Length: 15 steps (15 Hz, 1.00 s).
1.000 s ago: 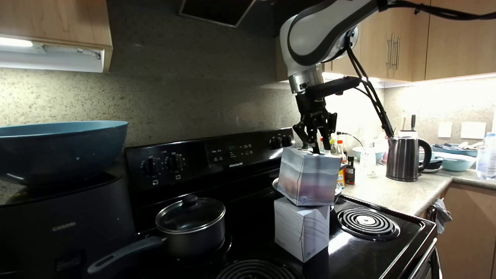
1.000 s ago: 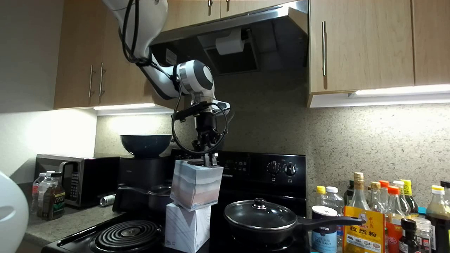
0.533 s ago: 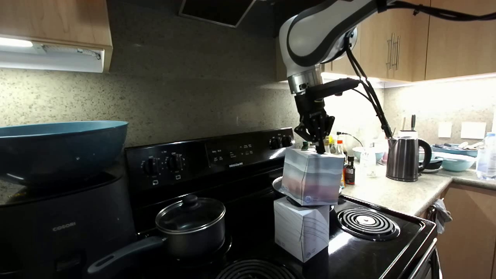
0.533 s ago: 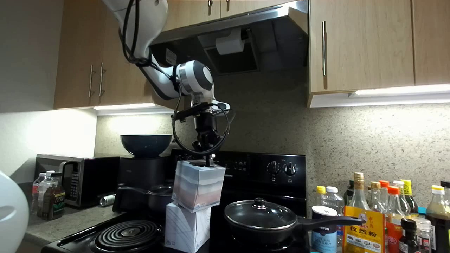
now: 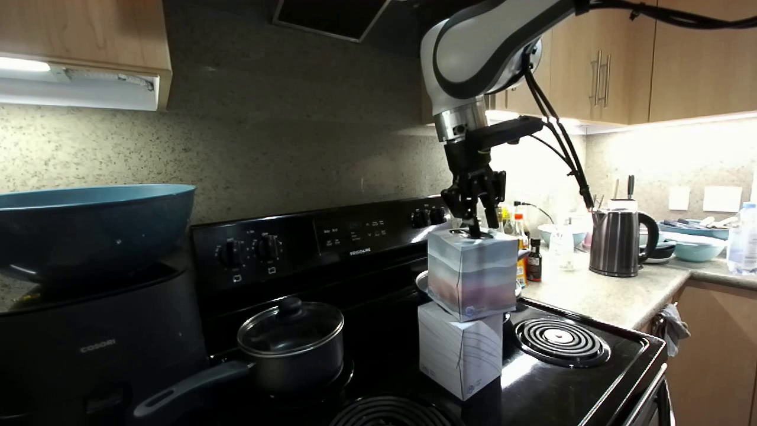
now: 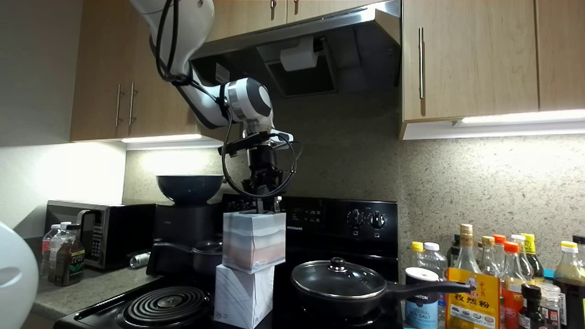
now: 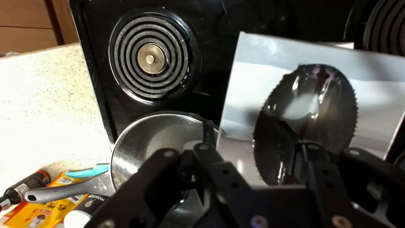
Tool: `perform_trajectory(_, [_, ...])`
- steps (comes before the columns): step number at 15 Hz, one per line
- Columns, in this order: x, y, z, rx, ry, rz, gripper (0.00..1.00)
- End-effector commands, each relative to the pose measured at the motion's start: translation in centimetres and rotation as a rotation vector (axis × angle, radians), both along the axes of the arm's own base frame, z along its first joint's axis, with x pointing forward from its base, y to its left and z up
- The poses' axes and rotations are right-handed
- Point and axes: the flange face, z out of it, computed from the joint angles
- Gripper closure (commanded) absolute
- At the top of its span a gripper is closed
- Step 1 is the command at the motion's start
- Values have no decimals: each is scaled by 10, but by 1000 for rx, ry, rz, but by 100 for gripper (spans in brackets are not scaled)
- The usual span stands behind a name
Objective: Pick up the tissue box on top and then set it back down on the other box.
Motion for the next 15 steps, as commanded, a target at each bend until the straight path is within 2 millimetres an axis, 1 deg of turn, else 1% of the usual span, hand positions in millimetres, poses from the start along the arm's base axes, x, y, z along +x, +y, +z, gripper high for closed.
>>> perform_trajectory(1, [-10,7,13,-21,-13,29,17])
perform_trajectory(3, [-12,8,14,-2,-22,33,4])
perform_trajectory(5, [-11,6,12,23,-19,28,0])
perform_trajectory(10, [-13,-5,1,88,-14,-51,0])
perform_trajectory(15, [-16,-13,-11,173,3,-96,0])
